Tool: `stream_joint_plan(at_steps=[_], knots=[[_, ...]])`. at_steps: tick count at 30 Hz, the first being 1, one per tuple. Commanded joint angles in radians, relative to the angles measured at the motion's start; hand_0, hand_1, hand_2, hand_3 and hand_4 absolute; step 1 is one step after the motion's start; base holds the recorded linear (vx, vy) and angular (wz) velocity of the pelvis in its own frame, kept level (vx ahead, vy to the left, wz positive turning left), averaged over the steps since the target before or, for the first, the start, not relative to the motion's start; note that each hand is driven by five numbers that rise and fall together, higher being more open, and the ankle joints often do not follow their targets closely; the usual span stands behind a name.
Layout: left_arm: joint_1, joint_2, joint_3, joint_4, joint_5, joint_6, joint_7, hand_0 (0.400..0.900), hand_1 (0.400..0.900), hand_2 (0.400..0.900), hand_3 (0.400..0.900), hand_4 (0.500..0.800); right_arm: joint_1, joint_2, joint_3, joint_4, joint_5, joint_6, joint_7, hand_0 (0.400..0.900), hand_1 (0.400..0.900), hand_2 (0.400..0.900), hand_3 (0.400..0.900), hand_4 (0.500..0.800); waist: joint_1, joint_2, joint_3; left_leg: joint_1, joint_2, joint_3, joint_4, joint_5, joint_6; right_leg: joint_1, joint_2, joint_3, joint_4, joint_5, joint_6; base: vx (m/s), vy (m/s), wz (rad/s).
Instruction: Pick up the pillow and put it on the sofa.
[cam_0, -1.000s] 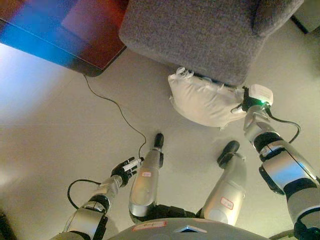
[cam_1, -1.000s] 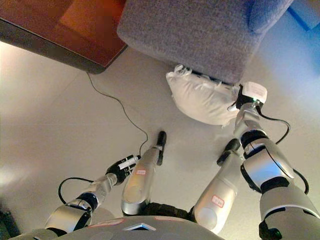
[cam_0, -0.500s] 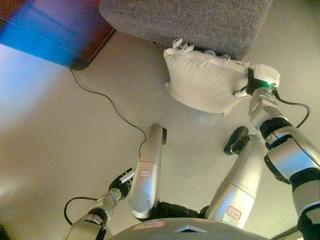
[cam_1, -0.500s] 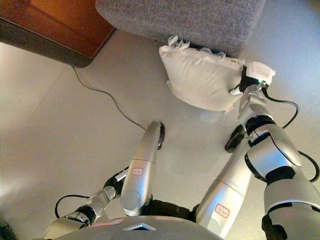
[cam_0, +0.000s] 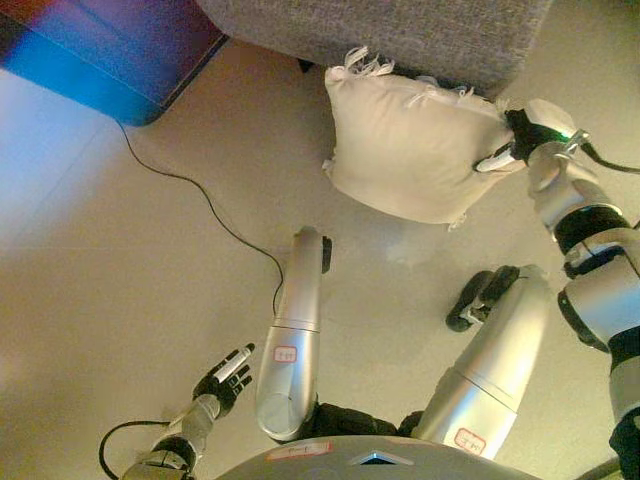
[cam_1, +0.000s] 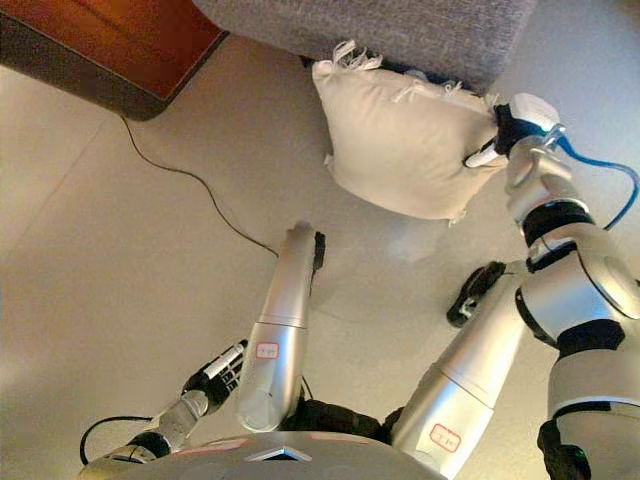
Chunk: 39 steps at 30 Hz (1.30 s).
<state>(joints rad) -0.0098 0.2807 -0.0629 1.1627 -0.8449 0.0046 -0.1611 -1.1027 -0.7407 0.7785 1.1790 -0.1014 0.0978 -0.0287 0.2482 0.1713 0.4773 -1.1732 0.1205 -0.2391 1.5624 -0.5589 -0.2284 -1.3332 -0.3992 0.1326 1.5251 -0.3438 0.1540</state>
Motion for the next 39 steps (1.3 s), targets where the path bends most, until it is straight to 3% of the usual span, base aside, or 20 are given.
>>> stream_joint_plan(at_steps=[1,6,13,18,24,29,31,33,36,39], knots=[[0.108,0.131,0.040,0.062,-0.009,0.002,-0.017,0.900,0.900,0.900,0.900,0.800,-0.057,-0.009,-0.042,-0.073,0.049,-0.102,0.017,0.400,0.400,0.400,0.400,0.500,0.014,0.010,0.022,0.010,0.018,-0.003,-0.027,0.051,0.110,0.108,-0.050,0.107,-0.051,-0.058,-0.013,0.04,-0.035,0.07],[0.108,0.149,0.070,0.087,-0.017,0.028,-0.021,0.900,0.900,0.900,0.900,0.800,-0.074,-0.006,-0.060,-0.061,0.050,-0.084,0.011,0.400,0.400,0.400,0.400,0.500,0.015,0.011,0.010,-0.008,0.024,-0.012,-0.009,0.060,0.103,0.091,-0.052,0.117,-0.031,-0.057,-0.009,0.03,-0.011,0.05],[0.113,0.143,0.073,0.094,-0.012,0.031,-0.027,0.900,0.900,0.900,0.900,0.800,-0.049,-0.004,-0.085,-0.085,0.044,-0.087,-0.023,0.400,0.400,0.400,0.400,0.500,0.010,0.006,-0.011,0.021,0.041,-0.005,-0.055,0.081,0.099,0.117,-0.059,0.106,-0.080,-0.033,0.000,0.01,-0.002,0.01],[0.100,0.131,0.059,0.082,0.002,-0.006,-0.032,0.900,0.900,0.900,0.900,0.800,-0.016,0.002,-0.101,-0.121,0.029,-0.114,-0.031,0.400,0.400,0.400,0.400,0.500,-0.004,-0.004,-0.040,0.102,0.066,0.021,-0.189,0.133,0.088,0.200,-0.061,0.070,-0.222,0.020,0.019,0.01,-0.007,-0.01],[0.056,0.126,0.025,0.043,0.031,-0.005,-0.016,0.900,0.900,0.900,0.900,0.800,0.082,-0.005,-0.158,-0.222,0.031,-0.111,-0.039,0.400,0.400,0.400,0.400,0.500,-0.015,-0.048,-0.092,0.334,0.082,0.085,-0.521,0.250,0.074,0.421,-0.100,-0.033,-0.506,0.142,0.045,0.11,-0.043,0.02],[0.025,0.135,0.014,0.021,0.114,0.023,0.024,0.900,0.900,0.900,0.900,0.800,0.233,-0.023,-0.229,-0.319,0.041,-0.115,-0.007,0.400,0.400,0.400,0.400,0.500,-0.019,-0.117,-0.172,0.617,0.104,0.149,-0.873,0.391,0.066,0.721,-0.148,-0.188,-0.799,0.265,0.050,0.20,-0.112,0.13],[0.022,0.135,0.013,0.016,0.123,0.022,0.025,0.900,0.900,0.900,0.900,0.800,0.257,-0.028,-0.241,-0.334,0.037,-0.122,-0.001,0.400,0.400,0.400,0.400,0.500,-0.022,-0.127,-0.183,0.662,0.107,0.158,-0.918,0.405,0.067,0.770,-0.150,-0.213,-0.840,0.281,0.052,0.17,-0.109,0.07],[0.009,0.136,0.018,0.004,0.180,0.057,0.062,0.900,0.900,0.900,0.900,0.800,0.352,-0.032,-0.279,-0.381,0.024,-0.136,0.039,0.400,0.400,0.400,0.400,0.500,-0.026,-0.170,-0.257,0.855,0.110,0.183,-1.109,0.468,0.069,0.980,-0.130,-0.299,-1.013,0.322,0.067,0.39,-0.176,0.11],[0.007,0.126,0.029,-0.002,0.213,0.056,0.062,0.900,0.900,0.900,0.900,0.800,0.417,-0.043,-0.302,-0.431,-0.006,-0.158,0.068,0.400,0.400,0.400,0.400,0.500,-0.035,-0.188,-0.307,0.977,0.120,0.207,-1.230,0.506,0.061,1.115,-0.091,-0.348,-1.132,0.350,0.074,0.24,-0.143,0.09],[0.011,0.107,0.039,0.005,0.253,0.062,0.070,0.900,0.900,0.900,0.900,0.800,0.428,-0.064,-0.298,-0.503,-0.008,-0.166,0.128,0.400,0.400,0.400,0.400,0.500,-0.043,-0.203,-0.369,1.100,0.146,0.215,-1.379,0.588,0.042,1.241,-0.016,-0.387,-1.258,0.352,0.070,0.19,-0.134,-0.04]])
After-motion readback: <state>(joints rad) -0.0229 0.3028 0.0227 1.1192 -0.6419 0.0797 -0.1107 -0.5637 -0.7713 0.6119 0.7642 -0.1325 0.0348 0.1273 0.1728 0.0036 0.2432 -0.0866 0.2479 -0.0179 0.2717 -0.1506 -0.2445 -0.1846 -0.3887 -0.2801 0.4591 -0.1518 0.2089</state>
